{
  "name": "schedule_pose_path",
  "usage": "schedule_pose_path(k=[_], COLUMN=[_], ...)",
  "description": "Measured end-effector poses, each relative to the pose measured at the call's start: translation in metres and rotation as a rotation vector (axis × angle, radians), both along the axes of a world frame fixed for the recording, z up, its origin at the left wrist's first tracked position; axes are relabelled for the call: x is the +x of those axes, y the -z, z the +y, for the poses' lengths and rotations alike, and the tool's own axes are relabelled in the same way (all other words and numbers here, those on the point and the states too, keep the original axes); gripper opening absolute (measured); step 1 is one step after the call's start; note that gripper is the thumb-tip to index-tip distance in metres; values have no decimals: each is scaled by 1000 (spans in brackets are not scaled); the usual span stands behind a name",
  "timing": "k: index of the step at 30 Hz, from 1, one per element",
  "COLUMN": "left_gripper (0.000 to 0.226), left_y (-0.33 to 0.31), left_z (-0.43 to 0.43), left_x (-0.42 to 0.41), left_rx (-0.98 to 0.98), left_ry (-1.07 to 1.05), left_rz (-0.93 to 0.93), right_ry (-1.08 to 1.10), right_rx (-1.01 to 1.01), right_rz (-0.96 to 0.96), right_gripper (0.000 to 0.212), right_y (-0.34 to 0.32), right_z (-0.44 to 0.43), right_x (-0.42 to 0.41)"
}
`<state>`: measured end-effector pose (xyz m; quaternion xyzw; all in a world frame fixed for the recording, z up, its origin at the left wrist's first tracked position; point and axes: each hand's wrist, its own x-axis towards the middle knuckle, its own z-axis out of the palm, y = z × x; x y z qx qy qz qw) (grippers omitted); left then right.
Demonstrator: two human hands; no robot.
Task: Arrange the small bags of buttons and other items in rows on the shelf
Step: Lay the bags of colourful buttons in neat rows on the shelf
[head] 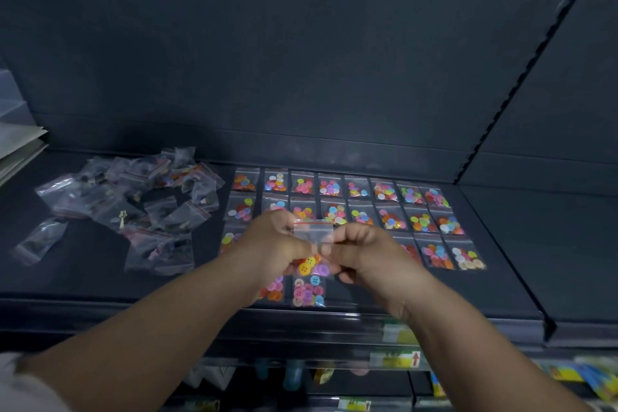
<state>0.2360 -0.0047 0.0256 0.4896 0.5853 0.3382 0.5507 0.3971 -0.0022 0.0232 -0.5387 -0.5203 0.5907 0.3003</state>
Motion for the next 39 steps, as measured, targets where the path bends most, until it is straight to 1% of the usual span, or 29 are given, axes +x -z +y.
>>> schedule_pose_path(k=[2, 3, 7, 10, 12, 14, 17, 18, 20, 21, 23, 25, 27, 29, 31, 36, 39], left_gripper=[27, 26, 17, 13, 14, 20, 20, 19, 16, 14, 13, 13, 14, 16, 19, 21, 21], left_y=[1, 2, 13, 21, 26, 30, 34, 35, 38, 39, 42, 43, 44, 45, 45, 46, 46], left_z=[-1, -1, 0, -3, -6, -8, -8, -8, -8, -7, -6, -6, -5, -6, -6, -5, -4], left_x=[6, 7, 6, 4, 5, 6, 7, 8, 7, 7, 7, 8, 7, 7, 6, 5, 2], left_rx=[7, 14, 122, 228, 287, 330, 385, 414, 473, 496, 526, 545, 555, 555, 543, 533, 545], left_ry=[7, 6, 42, 122, 184, 237, 311, 337, 380, 395, 416, 431, 443, 453, 459, 471, 462], left_rz=[7, 33, 274, 437, 528, 624, 738, 769, 821, 839, 869, 899, 914, 911, 901, 896, 892], right_ry=[40, 58, 93, 88, 83, 70, 9, -2, 7, 14, -8, -82, -188, -276, -320, -319, -299], right_rx=[-26, -36, -52, -40, -28, -2, 129, 167, 229, 276, 396, 508, 581, 605, 600, 570, 573], right_rz=[13, 10, -103, -192, -232, -337, -622, -704, -783, -801, -804, -745, -723, -760, -775, -802, -806], right_gripper=[17, 17, 15, 12, 13, 11, 3, 11, 25, 28, 24, 18, 17, 15, 13, 14, 11], right_y=[2, 3, 11, 19, 26, 34, 44, 45, 45, 45, 44, 45, 48, 50, 52, 51, 46], right_z=[0, 0, 1, 1, 1, 3, 6, 6, 3, 2, -1, -3, -3, -2, -2, -3, -2], right_x=[7, 12, 32, 38, 38, 38, 43, 44, 45, 45, 44, 42, 39, 37, 37, 38, 34])
